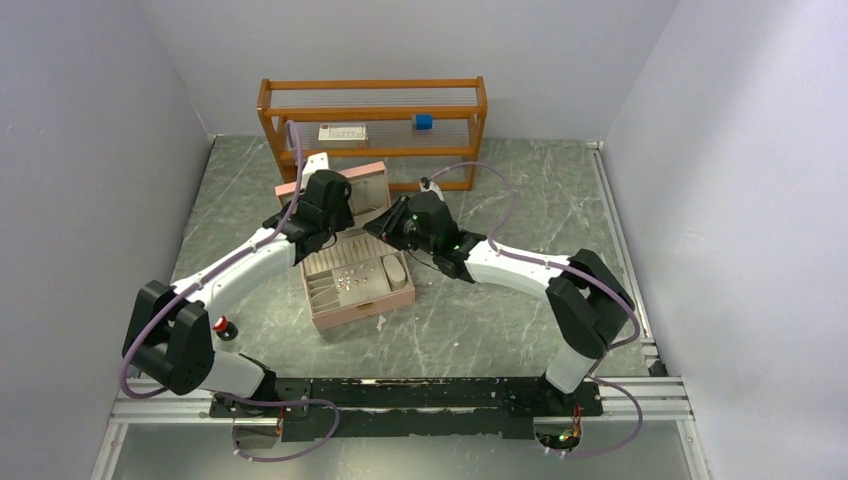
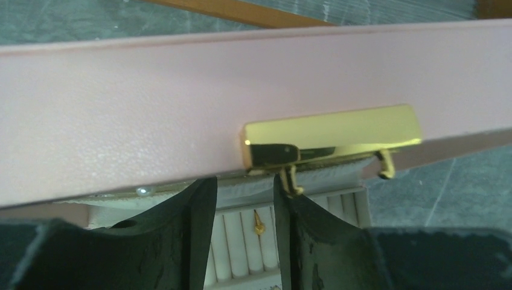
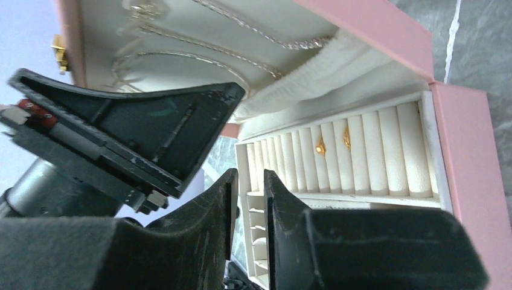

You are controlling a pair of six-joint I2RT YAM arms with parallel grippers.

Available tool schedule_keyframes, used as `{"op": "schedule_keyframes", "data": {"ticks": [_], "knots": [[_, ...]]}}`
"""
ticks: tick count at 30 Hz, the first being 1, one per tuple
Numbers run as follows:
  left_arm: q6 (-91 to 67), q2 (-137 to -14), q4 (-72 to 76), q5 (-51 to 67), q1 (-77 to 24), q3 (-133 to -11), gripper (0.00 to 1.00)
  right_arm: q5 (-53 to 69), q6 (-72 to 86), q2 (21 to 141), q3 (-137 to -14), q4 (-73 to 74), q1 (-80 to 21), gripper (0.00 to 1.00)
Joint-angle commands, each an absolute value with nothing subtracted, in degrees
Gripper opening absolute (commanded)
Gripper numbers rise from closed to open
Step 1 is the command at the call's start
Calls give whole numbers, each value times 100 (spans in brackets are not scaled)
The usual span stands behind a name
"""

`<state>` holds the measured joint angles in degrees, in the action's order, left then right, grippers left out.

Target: Organize the mixed jewelry

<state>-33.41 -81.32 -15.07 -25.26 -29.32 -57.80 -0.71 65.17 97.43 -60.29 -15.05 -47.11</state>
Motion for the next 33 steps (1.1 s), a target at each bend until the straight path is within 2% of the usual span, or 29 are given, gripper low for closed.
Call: {"op": "schedule_keyframes", "data": {"ticks": [1, 8, 13, 19, 22, 29, 33], "knots": [[-3324, -7845, -1497, -2034, -2874, -5948, 45, -304, 5942, 9327, -5955, -1398, -4650, 29], [-3518, -7084, -2175, -1646, -2873, -5753, 52, 115, 4562, 8792, -6169, -932, -4461, 34], [-3355, -6255, -2619, -1576, -2874, -5793, 57, -373, 3868, 8594, -6771, -309, -4390, 53], [-2721, -5962, -2717, -2347, -2857, -6234, 73, -671, 3635, 9359, -8124, 484, -4145, 63], [-2593, -6070, -2820, -2496, -2767, -6677, 77, -704, 3484, 9729, -8658, 708, -4105, 66], [-2646, -6604, -2988, -1724, -2035, -7109, 77, -925, 3479, 10893, -10265, 2019, -4051, 63], [-2671, -6641, -2890, -1476, -1767, -6969, 78, -775, 3443, 11052, -10305, 2125, -4052, 57]]}}
